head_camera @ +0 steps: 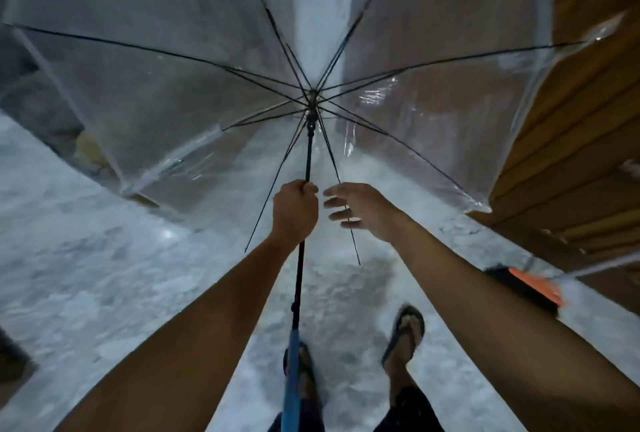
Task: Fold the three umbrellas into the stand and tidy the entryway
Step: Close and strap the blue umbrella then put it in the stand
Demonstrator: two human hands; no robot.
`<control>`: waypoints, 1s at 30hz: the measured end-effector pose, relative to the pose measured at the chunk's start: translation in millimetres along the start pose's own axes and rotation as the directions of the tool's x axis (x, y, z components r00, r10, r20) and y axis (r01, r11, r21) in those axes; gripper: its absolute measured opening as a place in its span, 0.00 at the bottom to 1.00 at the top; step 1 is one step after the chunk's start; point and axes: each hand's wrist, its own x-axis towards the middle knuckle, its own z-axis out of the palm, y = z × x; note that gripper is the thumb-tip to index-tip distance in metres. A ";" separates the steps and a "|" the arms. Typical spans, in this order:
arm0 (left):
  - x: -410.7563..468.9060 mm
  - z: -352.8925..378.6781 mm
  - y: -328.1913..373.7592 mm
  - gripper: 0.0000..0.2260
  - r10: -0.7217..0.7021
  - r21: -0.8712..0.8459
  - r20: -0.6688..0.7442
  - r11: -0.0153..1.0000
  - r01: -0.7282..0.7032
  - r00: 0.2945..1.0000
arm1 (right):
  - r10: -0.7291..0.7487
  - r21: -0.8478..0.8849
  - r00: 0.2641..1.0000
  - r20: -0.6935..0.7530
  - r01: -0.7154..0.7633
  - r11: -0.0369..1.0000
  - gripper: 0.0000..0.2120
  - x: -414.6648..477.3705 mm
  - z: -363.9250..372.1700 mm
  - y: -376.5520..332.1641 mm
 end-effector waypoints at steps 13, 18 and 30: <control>-131.8 2.5 165.3 0.13 0.557 0.174 0.676 0.517 -0.838 0.484 | -0.009 0.554 0.716 -0.698 0.548 0.627 0.14 -199.4 -132.2 -28.3; -184.7 40.9 210.0 0.21 0.473 0.062 0.780 0.593 -0.803 0.409 | -0.009 0.579 0.689 -0.725 0.616 0.535 0.22 -306.8 -174.3 13.5; -437.8 131.0 272.4 0.20 0.527 -0.296 0.847 0.363 -0.883 -0.067 | 0.210 0.283 0.224 -0.952 0.908 0.310 0.21 -576.3 -277.8 182.6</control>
